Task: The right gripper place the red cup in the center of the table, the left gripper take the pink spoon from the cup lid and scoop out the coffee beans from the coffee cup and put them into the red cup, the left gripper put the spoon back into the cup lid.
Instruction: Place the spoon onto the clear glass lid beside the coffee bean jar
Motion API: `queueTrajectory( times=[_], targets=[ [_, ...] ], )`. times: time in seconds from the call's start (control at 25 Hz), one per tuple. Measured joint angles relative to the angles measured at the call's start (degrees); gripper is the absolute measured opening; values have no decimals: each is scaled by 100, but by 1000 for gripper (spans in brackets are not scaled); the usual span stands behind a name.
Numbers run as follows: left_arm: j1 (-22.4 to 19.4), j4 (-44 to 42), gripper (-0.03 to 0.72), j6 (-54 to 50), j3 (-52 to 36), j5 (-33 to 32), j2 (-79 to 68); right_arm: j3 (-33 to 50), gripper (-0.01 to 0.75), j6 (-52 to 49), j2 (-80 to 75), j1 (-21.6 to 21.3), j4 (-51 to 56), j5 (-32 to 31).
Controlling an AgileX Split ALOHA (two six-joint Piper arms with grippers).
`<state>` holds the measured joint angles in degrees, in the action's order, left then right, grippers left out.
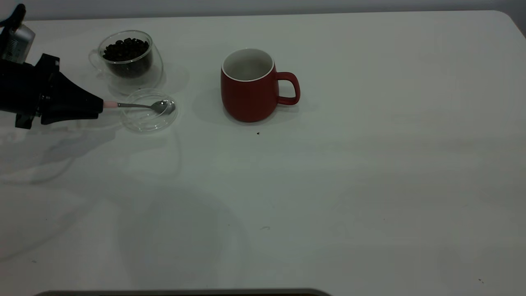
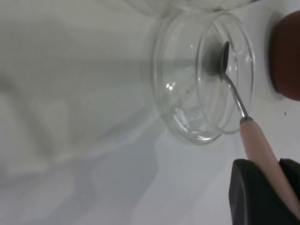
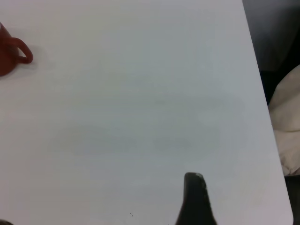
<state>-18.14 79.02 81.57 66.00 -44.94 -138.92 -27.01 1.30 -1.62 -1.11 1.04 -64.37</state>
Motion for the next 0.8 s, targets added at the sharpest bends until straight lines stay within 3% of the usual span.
queueTrajectory(
  times=[0.56, 0.8],
  targets=[
    [0, -183, 135, -166, 0, 40, -10, 0, 591, 0, 0, 0, 0, 0],
    [0, -301, 270, -250, 0, 263, -17, 0, 591, 0, 0, 0, 0, 0]
  ],
)
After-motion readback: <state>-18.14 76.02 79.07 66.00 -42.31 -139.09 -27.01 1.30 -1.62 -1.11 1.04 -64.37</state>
